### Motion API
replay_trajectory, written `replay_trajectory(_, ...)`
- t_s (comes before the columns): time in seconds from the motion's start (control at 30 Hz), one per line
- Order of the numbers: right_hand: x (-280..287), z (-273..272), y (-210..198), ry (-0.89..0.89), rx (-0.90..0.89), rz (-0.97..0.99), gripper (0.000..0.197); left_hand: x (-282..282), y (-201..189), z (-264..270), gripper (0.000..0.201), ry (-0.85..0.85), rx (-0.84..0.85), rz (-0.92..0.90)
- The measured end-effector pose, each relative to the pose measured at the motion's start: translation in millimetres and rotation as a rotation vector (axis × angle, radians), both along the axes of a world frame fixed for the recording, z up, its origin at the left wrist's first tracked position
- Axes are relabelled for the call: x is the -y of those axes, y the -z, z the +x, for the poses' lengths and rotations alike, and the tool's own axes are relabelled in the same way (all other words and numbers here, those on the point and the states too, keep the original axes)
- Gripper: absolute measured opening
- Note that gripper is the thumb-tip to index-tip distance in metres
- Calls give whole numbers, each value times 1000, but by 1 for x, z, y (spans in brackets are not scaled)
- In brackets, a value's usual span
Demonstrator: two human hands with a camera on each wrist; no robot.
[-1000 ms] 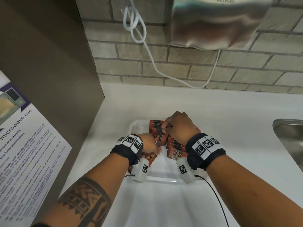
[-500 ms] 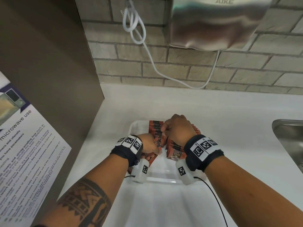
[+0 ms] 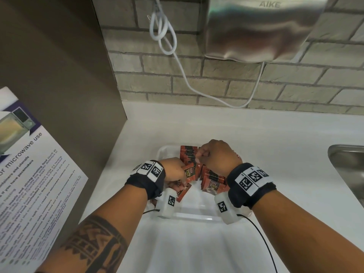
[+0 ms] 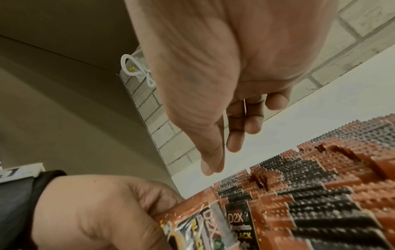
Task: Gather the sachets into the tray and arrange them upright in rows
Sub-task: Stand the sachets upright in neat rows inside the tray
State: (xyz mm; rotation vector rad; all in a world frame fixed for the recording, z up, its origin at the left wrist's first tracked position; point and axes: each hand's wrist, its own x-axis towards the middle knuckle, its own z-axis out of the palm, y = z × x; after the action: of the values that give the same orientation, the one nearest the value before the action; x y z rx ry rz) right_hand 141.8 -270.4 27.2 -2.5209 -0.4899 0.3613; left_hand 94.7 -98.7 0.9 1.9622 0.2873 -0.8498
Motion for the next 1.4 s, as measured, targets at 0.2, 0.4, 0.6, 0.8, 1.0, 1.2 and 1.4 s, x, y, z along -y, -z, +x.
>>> replay_trajectory(0.2,1,-5,-15,2,-41,60,15,-6,-7,-4,26,-214,105,-483)
replay_trajectory(0.4,1,3,-22,124,-162,328,7,-14,-9,-5,39,-276,288,-455)
replay_trajectory(0.6,-8,2,-23,136,-51,270,5,-23,-17,-5,28,-158,277,-19)
replay_trajectory(0.8,-22,0,-3,61,0,-109,20,-10,-22,-11,25,174,207,602)
replay_trajectory(1.0,-25,-3,8,42,28,-269,21,15,-2,-6,34,331,127,424)
replay_trajectory(1.2,-21,1,14,16,28,-325,18,17,16,6,34,334,136,418)
replay_trajectory(1.4,-20,6,13,-6,42,-288,19,17,17,11,19,320,171,452)
